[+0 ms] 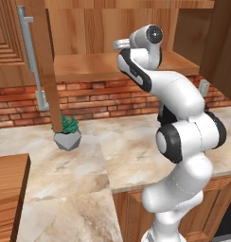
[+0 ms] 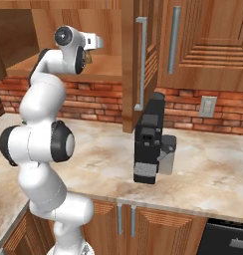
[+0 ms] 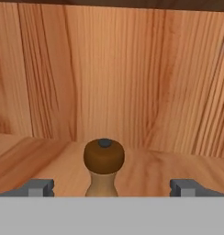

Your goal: Retrieve the shaker from the cabinet and place it next the steak on a plate on the dining table.

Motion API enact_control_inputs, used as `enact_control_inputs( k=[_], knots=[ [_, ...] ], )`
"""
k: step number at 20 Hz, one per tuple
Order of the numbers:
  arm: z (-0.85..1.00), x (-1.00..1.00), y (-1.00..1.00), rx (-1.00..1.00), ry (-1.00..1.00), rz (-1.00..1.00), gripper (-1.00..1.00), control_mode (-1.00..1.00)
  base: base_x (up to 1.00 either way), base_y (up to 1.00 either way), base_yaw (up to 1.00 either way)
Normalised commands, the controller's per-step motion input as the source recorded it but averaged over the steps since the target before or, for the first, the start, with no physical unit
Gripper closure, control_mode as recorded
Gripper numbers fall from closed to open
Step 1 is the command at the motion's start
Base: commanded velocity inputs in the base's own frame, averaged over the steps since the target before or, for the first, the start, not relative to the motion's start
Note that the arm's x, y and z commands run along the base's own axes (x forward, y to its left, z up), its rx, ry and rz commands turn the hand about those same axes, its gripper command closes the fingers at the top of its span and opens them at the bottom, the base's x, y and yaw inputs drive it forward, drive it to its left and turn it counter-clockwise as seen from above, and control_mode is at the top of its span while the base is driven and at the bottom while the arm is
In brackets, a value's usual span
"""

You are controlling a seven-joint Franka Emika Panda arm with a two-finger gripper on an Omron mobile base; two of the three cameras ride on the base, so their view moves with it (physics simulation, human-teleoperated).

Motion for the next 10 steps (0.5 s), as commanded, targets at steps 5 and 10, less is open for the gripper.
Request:
enact_control_inputs(
  k=[5, 10],
  knots=[
    [-0.03, 0.14, 0.01, 0.0, 0.0, 0.0, -1.0, -1.0, 0.0, 0.0, 0.0],
    [-0.03, 0.2, 0.09, 0.0, 0.0, 0.0, -1.0, -1.0, 0.0, 0.0, 0.0]
  ],
)
